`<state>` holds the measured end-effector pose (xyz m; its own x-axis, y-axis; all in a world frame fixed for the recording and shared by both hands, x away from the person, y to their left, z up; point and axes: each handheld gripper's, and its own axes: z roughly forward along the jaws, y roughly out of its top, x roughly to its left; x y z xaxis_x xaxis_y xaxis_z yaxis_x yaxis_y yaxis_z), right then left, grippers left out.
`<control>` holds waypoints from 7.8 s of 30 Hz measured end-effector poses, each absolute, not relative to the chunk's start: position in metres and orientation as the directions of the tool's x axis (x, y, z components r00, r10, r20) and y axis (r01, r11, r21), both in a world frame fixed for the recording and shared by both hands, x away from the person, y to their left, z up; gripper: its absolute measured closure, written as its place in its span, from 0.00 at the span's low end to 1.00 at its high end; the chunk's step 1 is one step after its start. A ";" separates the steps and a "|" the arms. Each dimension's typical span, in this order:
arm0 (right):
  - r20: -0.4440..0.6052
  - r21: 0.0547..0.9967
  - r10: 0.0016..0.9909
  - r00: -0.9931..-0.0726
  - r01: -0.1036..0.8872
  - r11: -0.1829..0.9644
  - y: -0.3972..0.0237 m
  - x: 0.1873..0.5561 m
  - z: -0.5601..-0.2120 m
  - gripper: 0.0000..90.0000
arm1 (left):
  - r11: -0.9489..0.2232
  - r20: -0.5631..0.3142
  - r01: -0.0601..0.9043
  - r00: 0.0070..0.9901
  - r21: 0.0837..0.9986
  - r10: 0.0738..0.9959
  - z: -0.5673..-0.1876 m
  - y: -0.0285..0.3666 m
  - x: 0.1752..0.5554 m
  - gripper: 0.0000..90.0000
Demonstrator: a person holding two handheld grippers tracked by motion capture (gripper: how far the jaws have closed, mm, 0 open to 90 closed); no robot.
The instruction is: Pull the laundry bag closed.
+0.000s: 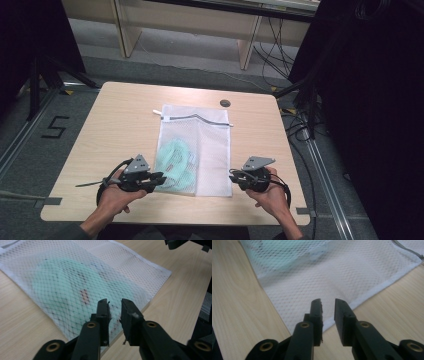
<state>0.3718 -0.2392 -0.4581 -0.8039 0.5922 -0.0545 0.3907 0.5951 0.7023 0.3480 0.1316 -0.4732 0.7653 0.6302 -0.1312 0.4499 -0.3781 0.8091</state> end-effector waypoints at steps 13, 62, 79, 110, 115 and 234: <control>-0.094 0.586 0.480 -0.872 0.341 0.735 -0.206 0.386 -0.476 0.96 | -0.430 -0.100 0.442 0.780 0.787 0.618 -0.482 0.123 0.361 0.99; -0.063 0.454 0.272 -0.960 0.215 0.864 -0.170 0.364 -0.488 1.00 | -0.529 -0.003 0.477 0.745 0.702 0.667 -0.505 0.137 0.417 1.00; -0.033 0.478 0.183 -0.983 0.145 0.866 -0.125 0.353 -0.490 1.00 | -0.523 -0.006 0.500 0.727 0.690 0.687 -0.507 0.145 0.440 1.00; -0.021 0.578 0.192 -0.981 0.144 0.803 -0.095 0.361 -0.474 1.00 | -0.506 0.046 0.447 0.714 0.738 0.699 -0.489 0.144 0.463 1.00; -0.074 0.591 0.328 -0.942 0.224 0.775 -0.147 0.381 -0.463 1.00 | -0.486 -0.016 0.436 0.756 0.757 0.654 -0.483 0.137 0.432 1.00; -0.038 0.445 0.461 -0.887 0.398 0.802 -0.224 0.345 -0.486 0.84 | -0.597 -0.123 0.344 0.917 0.725 0.379 -0.495 0.050 0.355 0.64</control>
